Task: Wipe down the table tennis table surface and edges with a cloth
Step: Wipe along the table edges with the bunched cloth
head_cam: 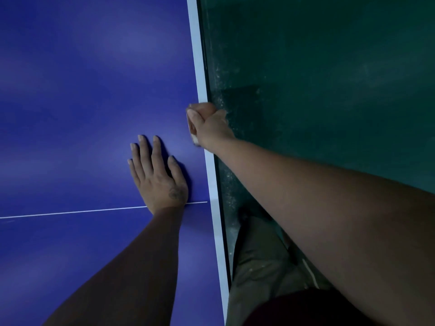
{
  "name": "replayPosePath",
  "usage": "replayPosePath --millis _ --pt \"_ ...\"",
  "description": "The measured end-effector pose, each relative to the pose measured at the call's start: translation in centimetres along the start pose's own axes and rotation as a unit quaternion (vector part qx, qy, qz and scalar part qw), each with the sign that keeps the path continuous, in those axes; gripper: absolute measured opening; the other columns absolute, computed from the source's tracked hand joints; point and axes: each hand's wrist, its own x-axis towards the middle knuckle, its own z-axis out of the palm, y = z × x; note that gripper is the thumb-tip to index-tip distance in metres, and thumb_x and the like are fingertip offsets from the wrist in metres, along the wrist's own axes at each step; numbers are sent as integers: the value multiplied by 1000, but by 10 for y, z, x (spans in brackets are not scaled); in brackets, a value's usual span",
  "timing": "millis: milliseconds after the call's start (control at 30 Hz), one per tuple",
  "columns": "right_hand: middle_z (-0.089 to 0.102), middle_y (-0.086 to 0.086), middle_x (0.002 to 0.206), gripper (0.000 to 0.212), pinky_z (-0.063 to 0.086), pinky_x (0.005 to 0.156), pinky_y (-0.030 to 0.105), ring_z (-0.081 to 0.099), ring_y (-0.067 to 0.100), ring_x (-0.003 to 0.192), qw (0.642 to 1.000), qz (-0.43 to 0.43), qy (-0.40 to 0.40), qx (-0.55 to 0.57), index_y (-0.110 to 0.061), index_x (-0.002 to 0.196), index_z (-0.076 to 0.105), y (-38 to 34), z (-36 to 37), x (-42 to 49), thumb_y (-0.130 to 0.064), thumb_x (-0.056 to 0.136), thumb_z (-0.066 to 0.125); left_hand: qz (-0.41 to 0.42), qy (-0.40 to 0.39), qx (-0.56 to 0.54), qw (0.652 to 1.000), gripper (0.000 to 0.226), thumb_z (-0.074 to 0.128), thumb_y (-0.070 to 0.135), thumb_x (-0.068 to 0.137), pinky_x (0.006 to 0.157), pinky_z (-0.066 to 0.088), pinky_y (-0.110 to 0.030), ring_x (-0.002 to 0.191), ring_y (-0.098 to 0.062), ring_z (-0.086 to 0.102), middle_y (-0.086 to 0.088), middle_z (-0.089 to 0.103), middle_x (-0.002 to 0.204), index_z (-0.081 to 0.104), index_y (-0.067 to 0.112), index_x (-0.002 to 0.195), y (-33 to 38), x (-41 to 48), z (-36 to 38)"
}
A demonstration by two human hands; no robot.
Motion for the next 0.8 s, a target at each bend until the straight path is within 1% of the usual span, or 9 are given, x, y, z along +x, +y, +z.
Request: replayPosePath --millis 100,167,233,300,367,467,600,700,800 --pt "56 8 130 66 60 74 36 70 31 101 1000 0 6 0 -14 137 37 -16 1 6 -60 100 66 -3 0 -3 1000 55 44 29 113 135 17 -56 167 -32 22 -10 30 178 43 15 167 0 1 0" --pt "56 7 128 54 63 90 50 69 35 109 999 -13 7 31 -18 131 41 -9 2 3 -53 100 69 -7 -6 -5 1000 55 44 29 113 135 16 -56 168 -32 21 -9 29 179 43 16 167 1 0 0" --pt "57 3 127 43 61 96 55 67 33 116 998 -44 13 44 -22 127 48 9 3 -11 -45 100 73 -9 -11 -6 1000 56 45 29 113 135 16 -57 168 -31 20 -9 29 179 42 16 167 1 0 0" --pt "48 12 151 74 51 110 55 54 36 138 998 -61 12 -19 -14 157 36 31 5 -30 -47 101 70 -9 -11 -8 1000 56 46 29 112 135 16 -57 168 -31 20 -9 29 179 42 16 167 0 1 1" --pt "33 18 165 96 39 121 47 39 36 151 994 -69 25 -78 -6 169 13 49 9 -47 -51 102 65 -7 -8 -8 1000 57 46 29 112 135 16 -56 168 -31 20 -10 29 179 42 16 167 -1 1 1" --pt "31 19 166 98 34 119 41 38 37 152 994 -61 32 -88 -4 169 11 55 9 -48 -54 103 63 -6 -11 -9 1000 57 44 31 112 135 17 -56 168 -30 20 -9 29 179 42 16 167 -1 0 1" --pt "37 18 158 91 51 108 45 55 39 136 996 -32 -4 -86 -6 163 19 27 2 -22 -59 102 61 -11 -25 -6 1000 58 42 32 112 134 18 -58 169 -28 17 -8 27 180 41 16 167 0 1 0" --pt "44 15 150 80 55 103 47 61 38 127 997 -29 -8 -77 -8 152 30 -3 -3 3 -60 101 63 -13 -30 2 999 57 42 31 112 134 19 -58 169 -28 17 -8 26 180 42 16 167 0 2 0" --pt "47 16 147 77 59 97 51 68 40 116 997 -20 -19 -68 -10 148 30 -29 -8 22 -61 101 64 -15 -36 10 999 57 42 31 112 134 18 -58 169 -28 16 -7 25 180 41 17 167 -1 -1 -1"
